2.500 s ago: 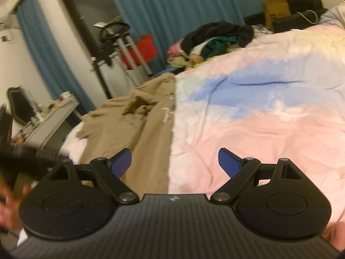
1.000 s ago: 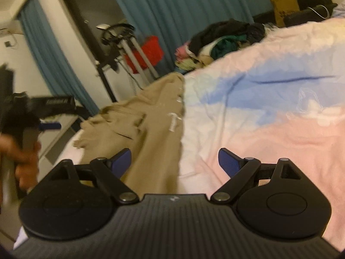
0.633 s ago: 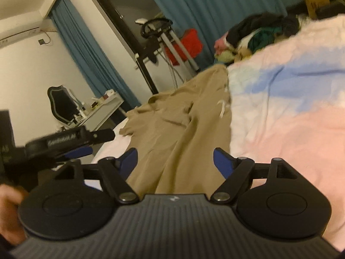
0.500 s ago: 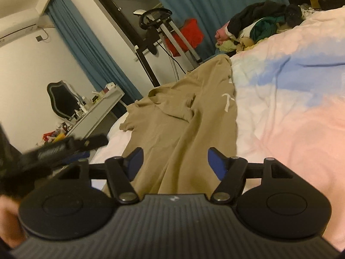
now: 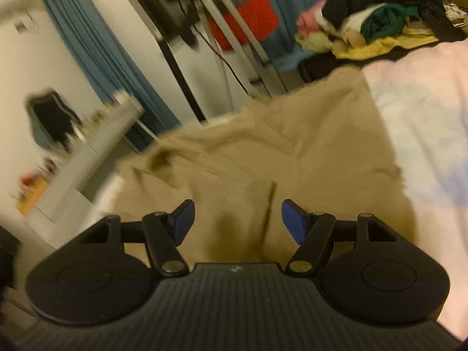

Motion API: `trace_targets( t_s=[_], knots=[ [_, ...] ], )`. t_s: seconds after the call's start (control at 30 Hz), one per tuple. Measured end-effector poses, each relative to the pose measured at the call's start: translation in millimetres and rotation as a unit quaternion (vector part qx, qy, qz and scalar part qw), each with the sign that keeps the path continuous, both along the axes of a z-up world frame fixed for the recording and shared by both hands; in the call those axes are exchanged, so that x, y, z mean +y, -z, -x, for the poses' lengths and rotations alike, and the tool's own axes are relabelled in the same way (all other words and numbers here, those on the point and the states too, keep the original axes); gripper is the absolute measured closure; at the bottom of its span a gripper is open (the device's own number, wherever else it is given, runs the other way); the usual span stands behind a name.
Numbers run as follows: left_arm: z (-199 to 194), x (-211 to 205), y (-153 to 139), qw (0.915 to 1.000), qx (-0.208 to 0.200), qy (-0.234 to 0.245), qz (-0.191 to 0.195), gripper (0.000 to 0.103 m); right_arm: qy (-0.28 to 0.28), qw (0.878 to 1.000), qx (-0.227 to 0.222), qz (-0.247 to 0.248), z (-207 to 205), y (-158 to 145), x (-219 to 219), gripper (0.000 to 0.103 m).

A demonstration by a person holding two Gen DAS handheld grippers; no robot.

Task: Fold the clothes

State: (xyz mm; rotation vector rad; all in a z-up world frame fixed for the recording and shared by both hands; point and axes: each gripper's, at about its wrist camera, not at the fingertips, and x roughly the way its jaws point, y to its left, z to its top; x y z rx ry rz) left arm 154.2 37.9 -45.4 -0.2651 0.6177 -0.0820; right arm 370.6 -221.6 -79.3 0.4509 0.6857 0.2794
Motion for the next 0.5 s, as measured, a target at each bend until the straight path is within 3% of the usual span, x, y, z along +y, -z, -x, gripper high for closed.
trace_targets(
  t_s=[0.13, 0.2, 0.33, 0.5],
  knots=[
    [-9.0, 16.9, 9.6, 0.9987, 0.028, -0.019, 0.039, 0.016, -0.015, 0.999, 0.017, 0.042, -12.2, 11.8, 20.0, 0.061],
    [-8.5, 21.0, 9.8, 0.9978, 0.028, -0.027, 0.053, 0.016, -0.036, 0.998, -0.005, 0.05, -5.4, 7.3, 31.9, 0.085],
    [-4.7, 27.0, 9.9, 0.9965, 0.027, -0.04, 0.069, 0.016, -0.102, 0.988, -0.07, 0.088, 10.8, -11.1, 71.6, 0.093],
    [1.6, 27.9, 7.5, 0.9953, 0.024, -0.049, 0.08, 0.016, -0.169, 0.966, -0.084, 0.178, 13.2, -13.5, 126.7, 0.093]
  ],
)
